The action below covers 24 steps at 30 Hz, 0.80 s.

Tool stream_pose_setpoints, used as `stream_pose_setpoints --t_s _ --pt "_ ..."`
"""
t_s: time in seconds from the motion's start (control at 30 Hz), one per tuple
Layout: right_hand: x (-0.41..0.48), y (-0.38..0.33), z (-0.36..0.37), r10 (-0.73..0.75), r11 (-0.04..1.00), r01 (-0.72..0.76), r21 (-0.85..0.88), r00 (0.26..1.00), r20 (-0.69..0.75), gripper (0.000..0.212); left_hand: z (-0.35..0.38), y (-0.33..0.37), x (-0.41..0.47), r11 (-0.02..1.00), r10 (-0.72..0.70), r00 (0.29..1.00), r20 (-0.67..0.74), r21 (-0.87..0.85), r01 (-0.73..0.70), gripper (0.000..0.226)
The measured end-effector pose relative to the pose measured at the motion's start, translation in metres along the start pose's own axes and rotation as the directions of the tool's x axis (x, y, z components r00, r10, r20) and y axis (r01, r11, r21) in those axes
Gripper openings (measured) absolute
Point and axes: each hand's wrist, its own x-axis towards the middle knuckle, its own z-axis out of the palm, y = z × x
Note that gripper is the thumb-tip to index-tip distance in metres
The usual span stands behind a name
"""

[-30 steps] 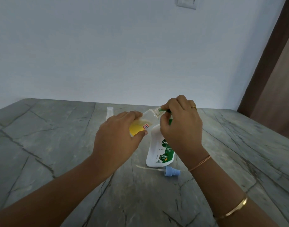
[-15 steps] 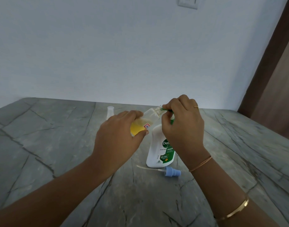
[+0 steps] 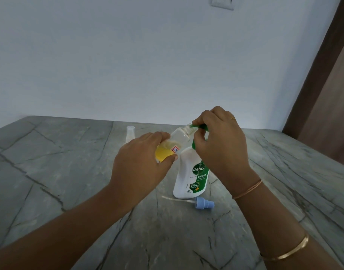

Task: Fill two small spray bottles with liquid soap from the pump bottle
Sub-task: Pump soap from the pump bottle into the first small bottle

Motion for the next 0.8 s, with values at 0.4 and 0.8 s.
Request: stream_pose_setpoints --t_s 0.4,0.8 --pt "-0.009 -0.003 0.008 0.070 0.998 -0.069 0.011 0.997 -0.022 0.011 -0.001 -0.002 -0.001 1.000 0.013 1.000 -0.013 0.020 -0.013 0.044" --pt "-0.007 0.000 0.008 0.029 0.999 -0.027 0.026 0.998 -0.063 0.013 -0.002 -0.001 0.001 1.000 0.005 1.000 -0.013 0.006 -0.005 0.046"
